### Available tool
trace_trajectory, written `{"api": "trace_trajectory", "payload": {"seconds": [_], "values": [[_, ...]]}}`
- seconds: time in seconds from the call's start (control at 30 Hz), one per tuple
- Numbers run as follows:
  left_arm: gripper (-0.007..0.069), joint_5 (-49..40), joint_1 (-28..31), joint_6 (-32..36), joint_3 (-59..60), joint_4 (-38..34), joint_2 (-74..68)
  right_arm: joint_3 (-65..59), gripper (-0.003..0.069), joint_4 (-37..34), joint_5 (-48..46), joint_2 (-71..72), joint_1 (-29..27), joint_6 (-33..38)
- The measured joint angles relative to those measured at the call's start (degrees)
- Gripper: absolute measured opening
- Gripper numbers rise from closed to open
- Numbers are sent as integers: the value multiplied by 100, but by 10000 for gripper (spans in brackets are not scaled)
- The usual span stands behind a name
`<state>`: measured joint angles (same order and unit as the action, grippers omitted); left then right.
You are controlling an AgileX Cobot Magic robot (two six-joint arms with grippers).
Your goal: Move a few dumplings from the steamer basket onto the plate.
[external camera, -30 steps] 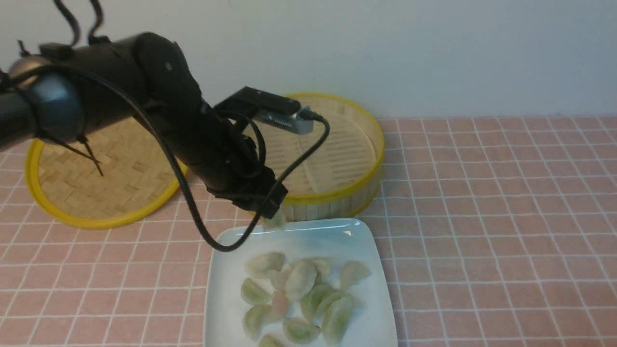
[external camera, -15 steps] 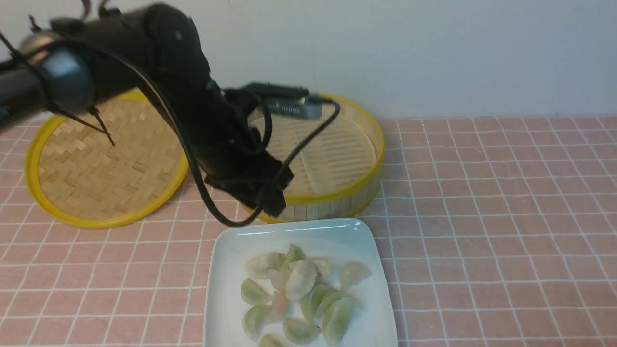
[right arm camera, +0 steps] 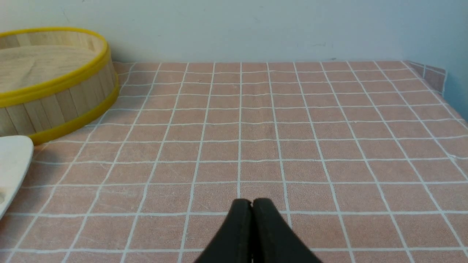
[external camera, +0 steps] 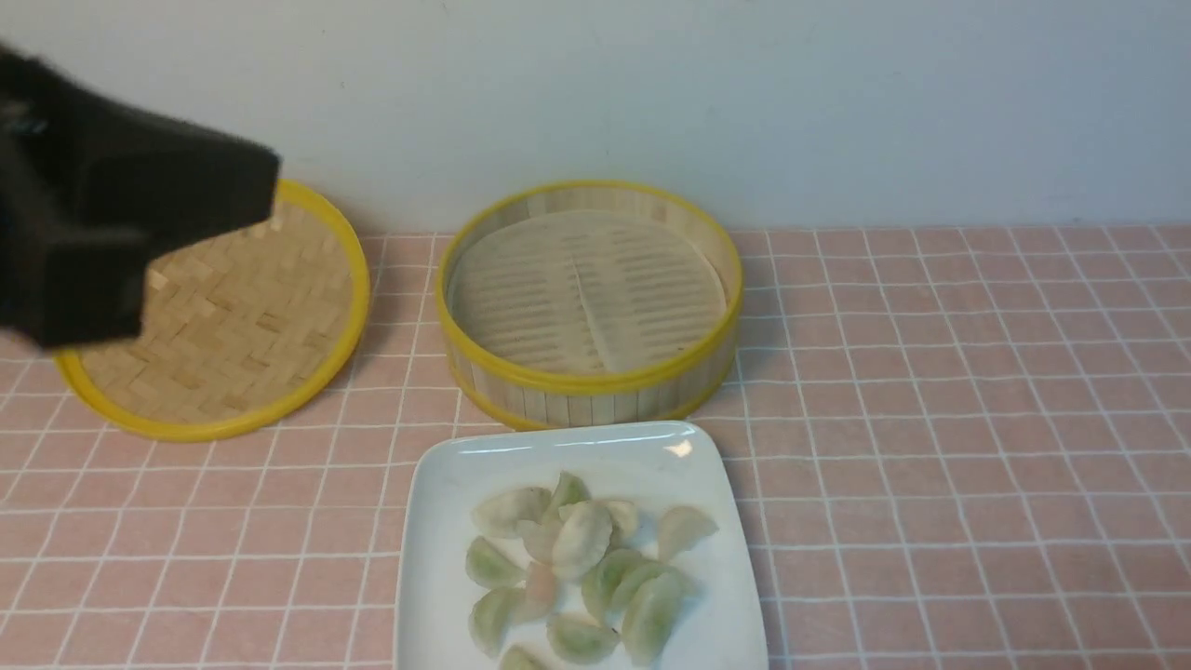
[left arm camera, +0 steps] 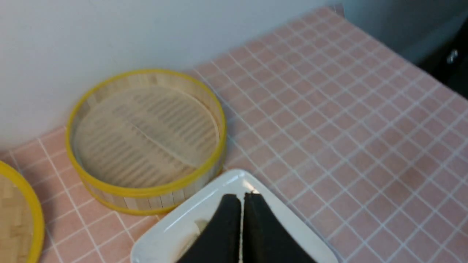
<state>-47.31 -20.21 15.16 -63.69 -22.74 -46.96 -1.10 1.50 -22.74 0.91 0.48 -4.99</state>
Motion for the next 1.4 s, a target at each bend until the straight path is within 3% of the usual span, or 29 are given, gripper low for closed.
{"api": "trace_trajectory", "payload": {"seconds": [0.13,0.5,0.8,0.93,1.07,1.23,1.4], "values": [[-6,1085,0,-211,1498,5,1125,0,-15,0,0,0,0,0],[-6,3271,0,-98,3893,51,3911,0,-15,0,0,0,0,0],[-6,4058,0,475,5109,68,4477,0,-15,0,0,0,0,12],[-6,4359,228,242,5830,325,4477,0,-15,0,0,0,0,14],[-6,4305,931,-588,6434,1098,4649,0,-15,0,0,0,0,14],[-6,3446,1725,-1810,6525,2046,4752,0,-15,0,0,0,0,14],[-6,2598,1910,-2020,6543,2387,4752,0,-15,0,0,0,0,19]]}}
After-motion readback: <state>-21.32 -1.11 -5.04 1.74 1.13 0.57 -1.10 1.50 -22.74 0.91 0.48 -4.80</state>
